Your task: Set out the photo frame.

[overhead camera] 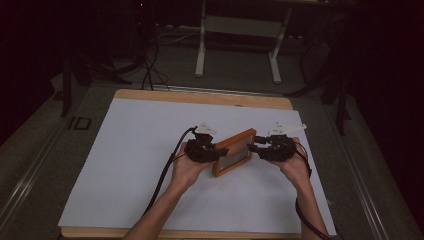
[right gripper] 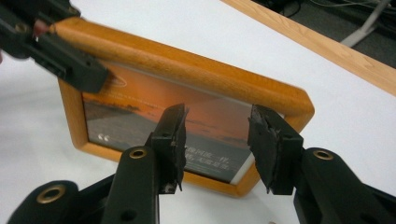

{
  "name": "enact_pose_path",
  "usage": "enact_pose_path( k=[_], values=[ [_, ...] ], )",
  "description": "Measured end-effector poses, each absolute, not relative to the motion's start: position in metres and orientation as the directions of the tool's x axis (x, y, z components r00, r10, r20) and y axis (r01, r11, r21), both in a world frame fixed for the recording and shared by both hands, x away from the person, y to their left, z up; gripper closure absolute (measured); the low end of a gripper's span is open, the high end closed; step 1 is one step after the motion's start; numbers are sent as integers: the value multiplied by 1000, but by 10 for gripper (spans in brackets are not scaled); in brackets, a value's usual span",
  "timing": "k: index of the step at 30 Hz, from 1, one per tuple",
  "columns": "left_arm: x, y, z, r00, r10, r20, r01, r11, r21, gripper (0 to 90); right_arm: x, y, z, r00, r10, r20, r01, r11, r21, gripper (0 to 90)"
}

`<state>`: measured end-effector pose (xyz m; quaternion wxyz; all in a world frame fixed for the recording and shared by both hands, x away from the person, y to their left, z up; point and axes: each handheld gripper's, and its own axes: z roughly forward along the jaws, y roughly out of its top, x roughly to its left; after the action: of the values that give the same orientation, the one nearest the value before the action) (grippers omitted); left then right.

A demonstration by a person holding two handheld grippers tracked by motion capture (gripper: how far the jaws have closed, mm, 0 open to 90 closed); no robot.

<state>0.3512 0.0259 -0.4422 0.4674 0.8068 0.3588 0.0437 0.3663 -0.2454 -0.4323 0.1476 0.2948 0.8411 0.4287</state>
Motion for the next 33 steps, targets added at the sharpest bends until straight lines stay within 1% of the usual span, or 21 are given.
enact_pose_path(
  k=[7, 10, 17, 22, 33],
  values=[
    [354, 40, -424, 798, 566, -208, 478, -383, 790, 692, 366, -238, -427, -801, 598, 0, 344, 462, 818, 530],
    [354, 45, -417, 825, 536, -177, 446, -426, 787, 692, 367, -233, -425, -817, 577, 20, 338, 449, 827, 520],
    [352, 50, -403, 862, 490, -126, 396, -498, 772, 691, 367, -217, -423, -856, 516, 9, 289, 464, 837, 498],
    [352, 51, -398, 879, 465, -109, 372, -524, 766, 691, 365, -207, -421, -877, 480, -6, 255, 476, 841, 469],
    [352, 53, -394, 905, 418, -74, 317, -550, 773, 691, 364, -200, -420, -899, 438, -12, 226, 487, 843, 412]
  ],
)
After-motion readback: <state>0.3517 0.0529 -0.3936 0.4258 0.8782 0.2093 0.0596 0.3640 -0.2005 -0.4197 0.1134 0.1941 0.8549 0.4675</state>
